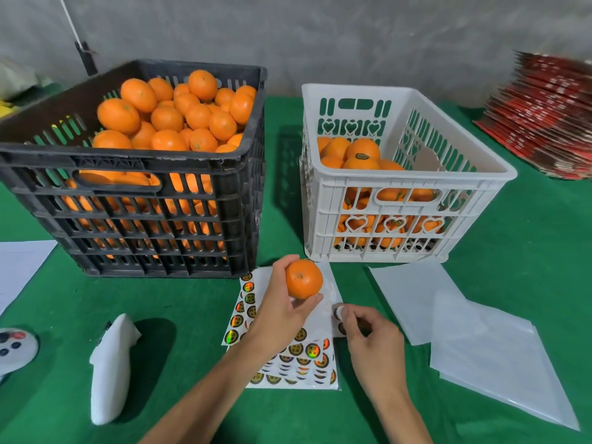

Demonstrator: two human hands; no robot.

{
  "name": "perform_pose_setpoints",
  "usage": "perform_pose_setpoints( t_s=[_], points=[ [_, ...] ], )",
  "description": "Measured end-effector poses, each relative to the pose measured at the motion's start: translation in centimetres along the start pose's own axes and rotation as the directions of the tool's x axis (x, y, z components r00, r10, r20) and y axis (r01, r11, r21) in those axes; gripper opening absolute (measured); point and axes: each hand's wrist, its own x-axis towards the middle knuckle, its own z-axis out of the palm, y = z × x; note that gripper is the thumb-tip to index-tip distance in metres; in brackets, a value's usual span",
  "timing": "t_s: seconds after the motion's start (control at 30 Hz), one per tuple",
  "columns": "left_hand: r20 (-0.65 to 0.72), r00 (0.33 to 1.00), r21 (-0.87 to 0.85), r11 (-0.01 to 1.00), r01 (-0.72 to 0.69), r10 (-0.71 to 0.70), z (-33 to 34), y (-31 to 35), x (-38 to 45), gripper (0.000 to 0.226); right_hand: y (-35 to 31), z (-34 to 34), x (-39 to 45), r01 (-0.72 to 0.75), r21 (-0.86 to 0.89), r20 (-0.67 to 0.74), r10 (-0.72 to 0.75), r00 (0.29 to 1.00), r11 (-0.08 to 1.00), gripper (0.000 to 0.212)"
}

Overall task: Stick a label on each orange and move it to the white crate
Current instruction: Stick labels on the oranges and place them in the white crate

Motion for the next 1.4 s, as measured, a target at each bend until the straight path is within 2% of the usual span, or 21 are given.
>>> perform_pose_setpoints(
  t_s=[0.07, 0.17, 0.23, 0.33, 0.4, 0.5, 0.6, 0.63, 0.67, 0.73, 0.8, 0.93, 1.03, 1.13, 1.2, 1.27, 1.3, 1.37, 1.4],
  points=[
    [0.006, 1.000, 0.005, 1.000, 0.000, -0.001, 0.1, 0.2, -0.1, 0.086, -1.3, 0.0, 1.3, 0.021, 0.067, -0.127, -0.013, 0.992, 0.998, 0.023],
    [0.008, 0.999, 0.030, 0.999, -0.036, 0.036, 0.2, 0.7, -0.4, 0.086, -3.6, 0.4, 2.9, 0.175, -0.101, -0.214, -0.193, 0.958, 0.979, 0.013],
    [0.025, 0.998, 0.044, 0.998, -0.053, 0.052, 0.2, 1.0, -0.5, 0.085, -4.9, 1.1, 3.1, 0.266, -0.179, -0.138, -0.292, 0.946, 0.947, 0.020],
    [0.027, 0.992, 0.090, 0.988, -0.124, 0.122, -0.3, 2.0, -0.3, 0.081, -6.6, 1.3, 2.2, 0.407, -0.123, 0.025, -0.407, 0.913, 0.905, 0.031],
    [0.025, 0.977, 0.159, 0.964, -0.212, 0.211, -0.9, 3.4, 0.0, 0.073, -7.4, 1.2, 2.0, 0.476, -0.211, 0.089, -0.468, 0.879, 0.854, 0.043],
    [0.033, 0.930, 0.319, 0.878, -0.358, 0.367, -1.5, 7.4, 0.8, 0.054, -9.1, 0.5, 2.2, 0.513, -0.423, 0.061, -0.541, 0.839, 0.747, 0.055],
    [0.037, 0.814, 0.487, 0.701, -0.521, 0.580, -1.4, 12.6, 2.3, 0.058, -11.4, -1.3, 4.4, 0.440, -0.431, -0.099, -0.526, 0.845, 0.788, 0.075],
    [0.053, 0.766, 0.526, 0.634, -0.567, 0.641, -1.1, 14.1, 3.2, 0.059, -12.1, -2.2, 5.5, 0.429, -0.421, -0.156, -0.530, 0.834, 0.799, 0.075],
    [0.064, 0.746, 0.547, 0.602, -0.582, 0.663, -0.8, 15.7, 3.9, 0.060, -12.9, -3.1, 6.8, 0.432, -0.423, -0.201, -0.547, 0.813, 0.797, 0.071],
    [0.057, 0.773, 0.547, 0.628, -0.554, 0.632, -0.5, 18.8, 5.2, 0.066, -14.4, -4.9, 9.2, 0.437, -0.442, -0.255, -0.577, 0.776, 0.783, 0.064],
    [0.068, 0.784, 0.580, 0.615, -0.534, 0.617, -0.9, 21.0, 6.2, 0.067, -15.2, -6.3, 11.3, 0.422, -0.450, -0.255, -0.567, 0.783, 0.787, 0.062],
    [0.056, 0.762, 0.701, 0.518, -0.490, 0.646, -4.6, 22.9, 6.8, 0.058, -16.1, -7.7, 14.6, 0.386, -0.599, -0.189, -0.593, 0.783, 0.702, 0.057],
    [-0.045, 0.758, 0.781, 0.496, -0.380, 0.651, -8.8, 23.3, 7.0, 0.049, -17.9, -6.4, 15.2, 0.478, -0.581, -0.105, -0.643, 0.758, 0.658, 0.053],
    [-0.162, 0.812, 0.833, 0.519, -0.192, 0.560, -14.0, 23.1, 7.9, 0.039, -20.3, -3.1, 14.5, 0.620, -0.443, -0.019, -0.699, 0.715, 0.647, 0.052],
    [-0.249, 0.878, 0.854, 0.520, -0.001, 0.409, -18.1, 22.8, 8.8, 0.039, -21.8, -0.7, 14.0, 0.683, -0.320, 0.041, -0.711, 0.702, 0.657, 0.055],
    [-0.339, 0.925, 0.865, 0.444, 0.236, 0.170, -22.3, 22.5, 9.6, 0.048, -23.3, 1.6, 13.5, 0.718, -0.200, 0.105, -0.715, 0.692, 0.666, 0.057],
    [-0.373, 0.927, 0.861, 0.385, 0.333, 0.032, -24.3, 22.4, 9.9, 0.054, -24.1, 2.7, 13.4, 0.729, -0.147, 0.138, -0.716, 0.684, 0.668, 0.057],
    [-0.398, 0.892, 0.859, 0.254, 0.444, -0.212, -27.6, 22.3, 10.2, 0.061, -25.5, 4.6, 13.2, 0.729, -0.056, 0.220, -0.704, 0.675, 0.682, 0.056],
    [-0.378, 0.873, 0.875, 0.192, 0.446, -0.308, -28.9, 22.2, 10.4, 0.058, -26.1, 5.4, 13.3, 0.722, -0.021, 0.268, -0.692, 0.670, 0.691, 0.056]
  ],
)
